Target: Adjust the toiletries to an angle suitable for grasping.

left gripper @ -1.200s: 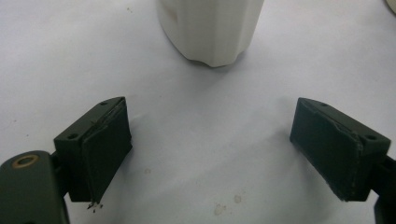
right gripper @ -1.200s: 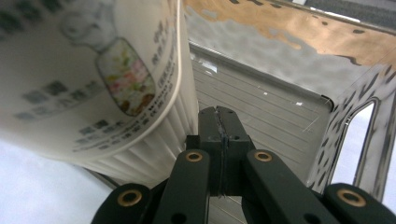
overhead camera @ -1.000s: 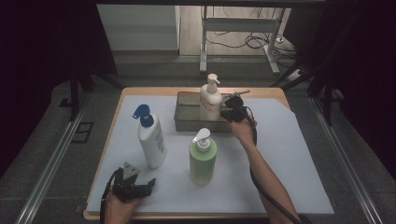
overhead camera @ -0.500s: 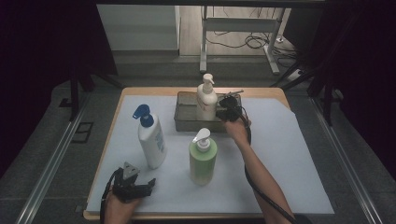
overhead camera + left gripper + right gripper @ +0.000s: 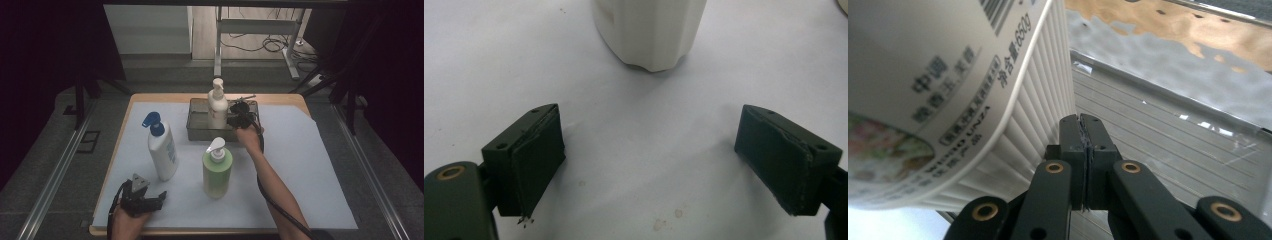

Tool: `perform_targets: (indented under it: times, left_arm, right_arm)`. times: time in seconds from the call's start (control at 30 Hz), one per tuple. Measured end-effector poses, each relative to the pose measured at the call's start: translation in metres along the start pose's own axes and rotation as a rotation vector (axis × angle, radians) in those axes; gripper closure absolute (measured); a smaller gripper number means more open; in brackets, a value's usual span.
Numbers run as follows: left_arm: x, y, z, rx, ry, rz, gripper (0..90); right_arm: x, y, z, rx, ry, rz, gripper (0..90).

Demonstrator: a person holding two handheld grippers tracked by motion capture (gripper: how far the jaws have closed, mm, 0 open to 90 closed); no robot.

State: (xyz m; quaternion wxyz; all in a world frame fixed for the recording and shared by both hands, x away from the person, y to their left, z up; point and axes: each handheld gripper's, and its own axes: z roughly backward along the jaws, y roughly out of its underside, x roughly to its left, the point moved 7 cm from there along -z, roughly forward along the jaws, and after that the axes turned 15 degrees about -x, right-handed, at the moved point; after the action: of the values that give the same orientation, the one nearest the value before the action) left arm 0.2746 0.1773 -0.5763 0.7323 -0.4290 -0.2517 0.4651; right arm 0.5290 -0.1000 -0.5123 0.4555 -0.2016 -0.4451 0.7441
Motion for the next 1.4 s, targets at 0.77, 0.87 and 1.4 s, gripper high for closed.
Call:
perform_targets:
  times: [0.77, 0.87, 1.4]
  left_arm:
    - [0.000, 0.000, 0.000, 0.000, 0.001, 0.001, 12.1]
    - [0.000, 0.000, 0.000, 0.000, 0.001, 0.000, 12.1]
    - [0.000, 0.000, 0.000, 0.000, 0.001, 0.001, 12.1]
  right_arm:
    - [0.012, -0.009, -0.016, 0.014, -0.018, 0.013, 89.4]
    - [0.016, -0.009, -0.018, 0.017, -0.018, 0.017, 89.3]
    - [0.027, -0.006, -0.025, 0.038, -0.049, 0.038, 89.4]
